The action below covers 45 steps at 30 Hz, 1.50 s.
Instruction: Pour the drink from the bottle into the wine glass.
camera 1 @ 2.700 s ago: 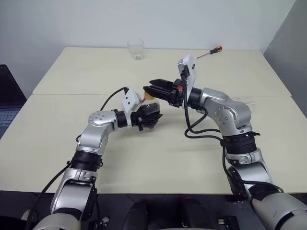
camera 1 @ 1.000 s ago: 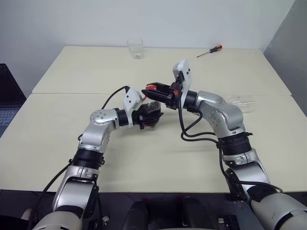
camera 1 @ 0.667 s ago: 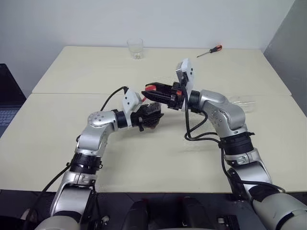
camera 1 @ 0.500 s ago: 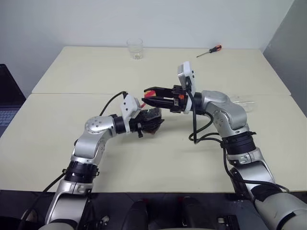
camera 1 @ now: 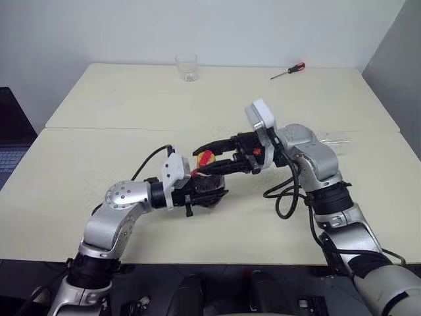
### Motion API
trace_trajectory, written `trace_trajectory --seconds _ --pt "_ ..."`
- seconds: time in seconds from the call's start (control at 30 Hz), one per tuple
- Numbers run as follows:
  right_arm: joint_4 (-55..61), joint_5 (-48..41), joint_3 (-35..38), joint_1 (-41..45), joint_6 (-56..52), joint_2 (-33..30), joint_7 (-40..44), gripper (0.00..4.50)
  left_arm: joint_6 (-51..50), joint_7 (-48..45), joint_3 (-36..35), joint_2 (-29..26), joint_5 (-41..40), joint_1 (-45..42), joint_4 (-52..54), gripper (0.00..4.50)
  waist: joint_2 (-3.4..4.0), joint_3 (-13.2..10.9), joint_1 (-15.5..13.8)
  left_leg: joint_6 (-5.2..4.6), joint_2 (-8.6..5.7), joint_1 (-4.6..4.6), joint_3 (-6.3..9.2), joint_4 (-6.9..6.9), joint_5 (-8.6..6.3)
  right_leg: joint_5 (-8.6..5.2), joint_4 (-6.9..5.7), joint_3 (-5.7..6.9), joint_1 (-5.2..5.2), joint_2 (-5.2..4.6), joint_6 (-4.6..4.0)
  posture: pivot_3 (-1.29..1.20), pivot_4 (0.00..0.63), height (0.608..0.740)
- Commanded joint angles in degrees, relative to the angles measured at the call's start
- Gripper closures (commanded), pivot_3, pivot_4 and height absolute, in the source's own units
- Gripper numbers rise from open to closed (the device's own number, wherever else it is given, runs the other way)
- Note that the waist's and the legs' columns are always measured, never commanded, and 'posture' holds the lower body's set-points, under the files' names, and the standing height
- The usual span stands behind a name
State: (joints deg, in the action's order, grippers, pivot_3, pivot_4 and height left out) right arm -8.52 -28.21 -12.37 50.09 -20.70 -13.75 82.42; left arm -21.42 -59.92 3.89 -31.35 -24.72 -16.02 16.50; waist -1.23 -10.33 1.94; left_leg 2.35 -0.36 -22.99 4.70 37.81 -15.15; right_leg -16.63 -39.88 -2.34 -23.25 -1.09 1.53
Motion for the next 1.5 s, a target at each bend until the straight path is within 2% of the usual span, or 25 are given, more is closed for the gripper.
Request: trace_trajectory --seconds 0.03,0.13,0.23,0.4,0.43,0.47,0.73,0.97,1.2,1.5 --pt "1.3 0.2 -3.2 0.4 1.3 0.6 4.0 3.03 0.2 1.2 -2.5 0.2 -3.0 -1.2 3.4 2.74 0.0 0.0 0.0 0.0 0.0 0.0 0.01 0.02 0.0 0.0 0.0 0.01 0.01 0.0 0.0 0.0 0.15 0.74" --pt "0.5 0.4 -2.7 0.9 1.4 0.9 2.7 3.03 0.3 1.6 -2.6 0.4 -2.9 -1.2 3.4 2.74 0.0 0.0 -0.1 0.0 -0.01 0.0 -0.01 0.03 0.0 0.0 0.01 0.0 0.02 -0.01 0.0 0.0 0.15 0.74" --pt "0.3 0.0 -2.3 1.1 0.3 0.8 2.1 2.2 0.6 1.7 -2.5 0.5 -2.7 -1.3 3.1 2.74 0.0 0.0 -0.1 0.0 0.0 0.0 0.0 0.03 0.0 0.0 0.0 0.0 0.02 -0.01 0.0 0.0 0.15 0.74" --pt "1.9 -0.1 -0.8 0.4 -2.0 -0.4 -1.8 0.41 0.8 2.5 -2.1 0.6 -3.0 -1.8 2.6 2.74 0.0 0.0 -0.1 0.0 0.0 0.0 0.01 0.03 0.0 0.0 0.01 0.0 0.02 -0.01 0.0 0.0 0.15 0.74" --pt "2.9 -0.5 -0.1 0.1 -3.3 -1.0 -3.1 0.12 0.5 2.9 -2.2 0.7 -3.1 -1.7 2.6 2.74 0.0 0.0 -0.1 0.0 -0.01 0.0 0.0 0.03 0.0 0.0 0.01 0.0 0.02 -0.01 0.0 0.0 0.15 0.74" --pt "3.9 -1.0 0.5 -0.2 -4.4 -1.5 -4.2 0.05 0.2 3.4 -2.2 0.8 -3.2 -1.7 2.7 2.74 0.0 0.0 -0.2 0.01 -0.01 0.0 0.01 0.03 0.0 0.0 0.01 0.01 0.03 -0.02 0.0 0.0 0.15 0.74" --pt "17.1 -5.7 9.1 -5.3 -17.8 -4.7 -22.2 0.05 -0.8 9.4 -2.7 2.2 -2.5 0.4 2.9 2.74 0.0 0.0 -0.2 0.01 -0.01 -0.01 0.02 0.02 0.0 0.0 0.01 -0.01 0.03 -0.04 0.0 0.0 0.15 0.74" --pt "25.4 -10.0 12.8 -7.5 -26.9 -4.4 -34.9 0.05 1.2 11.6 -3.1 3.6 -0.2 -6.0 -7.0 2.74 0.0 0.0 -0.2 0.0 -0.02 0.0 0.0 0.03 0.0 0.0 0.0 0.0 0.03 -0.01 0.0 0.0 0.15 0.74" --pt "27.3 -9.2 10.6 -7.4 -27.9 -2.0 -42.1 0.05 4.8 12.8 -2.1 6.3 3.0 -12.4 -15.8 2.74 -0.01 0.0 -0.1 0.0 -0.04 -0.02 -0.04 0.04 0.0 0.0 0.02 -0.02 0.04 -0.01 0.01 0.0 0.15 0.74" --pt "20.0 -3.1 7.7 -4.2 -21.9 1.8 -46.8 0.05 7.3 11.0 -2.1 6.8 4.5 -13.9 -19.1 2.74 -0.01 0.0 -0.1 0.01 -0.03 -0.02 -0.04 0.02 0.0 0.0 0.01 -0.01 0.01 0.0 0.0 0.0 0.15 0.74"
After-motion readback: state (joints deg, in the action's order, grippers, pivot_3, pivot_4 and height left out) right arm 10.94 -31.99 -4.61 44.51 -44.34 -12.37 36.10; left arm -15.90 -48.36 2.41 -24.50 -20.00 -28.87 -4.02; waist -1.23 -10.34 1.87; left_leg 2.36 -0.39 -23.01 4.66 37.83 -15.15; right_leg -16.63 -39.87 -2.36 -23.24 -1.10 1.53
